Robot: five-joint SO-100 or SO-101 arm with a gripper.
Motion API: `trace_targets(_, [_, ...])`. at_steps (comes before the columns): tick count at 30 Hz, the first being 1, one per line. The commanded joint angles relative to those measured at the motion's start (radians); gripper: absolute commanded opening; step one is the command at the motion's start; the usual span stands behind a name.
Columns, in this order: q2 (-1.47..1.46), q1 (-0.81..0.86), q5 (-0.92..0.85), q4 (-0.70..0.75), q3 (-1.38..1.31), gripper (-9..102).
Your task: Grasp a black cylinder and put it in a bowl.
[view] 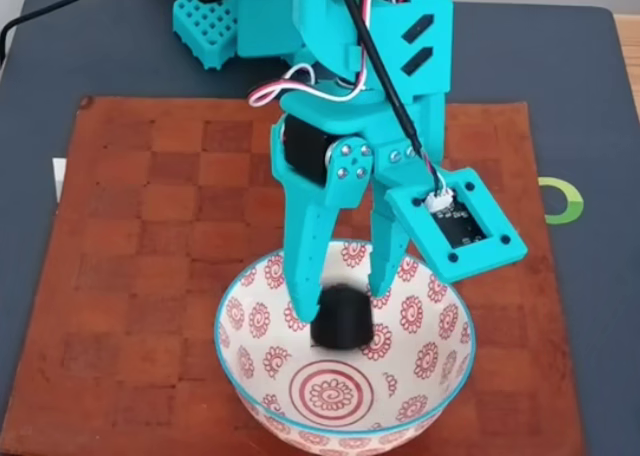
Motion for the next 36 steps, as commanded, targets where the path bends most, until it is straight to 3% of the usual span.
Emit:
trace_targets(1, [0.014,0.008,-0.005,0.008,-0.037,24])
trace_targets(6, [0.031,0.025,-0.005,0.012,-0.031,20])
trace_targets(15, [0.149,0.049,-0.009,0.018,0.054,0])
trace_targets(36, [0.890,0.114,0.094,-0.002,0.957,0])
